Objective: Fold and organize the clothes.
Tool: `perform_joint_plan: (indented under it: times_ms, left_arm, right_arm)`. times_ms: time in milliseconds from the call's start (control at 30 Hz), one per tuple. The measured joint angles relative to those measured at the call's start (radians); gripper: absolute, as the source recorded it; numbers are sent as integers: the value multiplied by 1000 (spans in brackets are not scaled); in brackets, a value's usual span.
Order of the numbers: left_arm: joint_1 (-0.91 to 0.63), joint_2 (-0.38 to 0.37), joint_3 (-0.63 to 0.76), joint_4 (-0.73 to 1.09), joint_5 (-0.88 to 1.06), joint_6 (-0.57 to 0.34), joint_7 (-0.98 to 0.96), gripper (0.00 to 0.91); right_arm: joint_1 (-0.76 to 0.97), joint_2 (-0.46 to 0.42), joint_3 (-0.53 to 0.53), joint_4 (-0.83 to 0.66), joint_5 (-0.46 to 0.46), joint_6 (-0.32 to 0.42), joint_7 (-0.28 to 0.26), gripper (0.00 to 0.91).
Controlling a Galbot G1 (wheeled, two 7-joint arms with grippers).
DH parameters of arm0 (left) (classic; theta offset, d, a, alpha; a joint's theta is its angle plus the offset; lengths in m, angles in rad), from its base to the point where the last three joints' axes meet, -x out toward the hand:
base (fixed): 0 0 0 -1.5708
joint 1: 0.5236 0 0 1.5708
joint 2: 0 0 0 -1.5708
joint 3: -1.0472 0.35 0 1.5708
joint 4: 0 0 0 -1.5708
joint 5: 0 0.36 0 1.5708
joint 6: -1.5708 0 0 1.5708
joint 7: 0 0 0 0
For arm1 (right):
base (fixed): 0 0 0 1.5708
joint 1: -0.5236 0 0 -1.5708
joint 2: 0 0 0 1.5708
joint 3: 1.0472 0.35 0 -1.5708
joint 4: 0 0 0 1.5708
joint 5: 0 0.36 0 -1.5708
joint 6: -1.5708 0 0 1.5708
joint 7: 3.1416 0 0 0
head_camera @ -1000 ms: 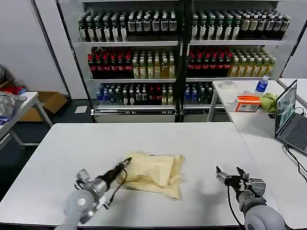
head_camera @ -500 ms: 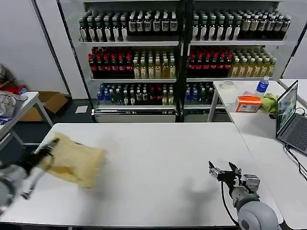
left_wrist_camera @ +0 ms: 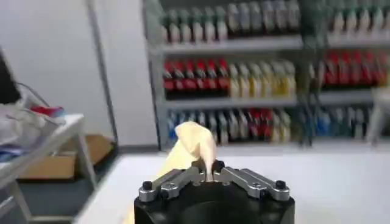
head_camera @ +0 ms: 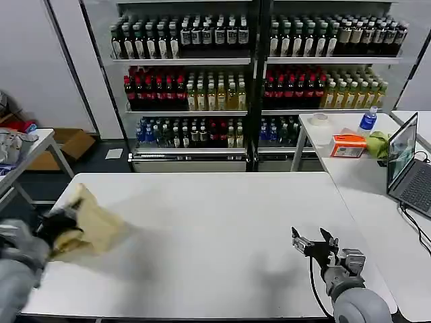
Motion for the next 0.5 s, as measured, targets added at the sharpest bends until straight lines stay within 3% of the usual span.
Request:
perform_joint_plan:
  times_ms: [233,500]
  left_arm:
    - [-50,-61,252,7,210,-15,4,20]
    - [-145,-113,419,-15,198,13,-25,20]
  right_arm:
    - [-23,5,7,13,-10,0,0,907]
    - [-29,17,2,11,-23,1,-2,907]
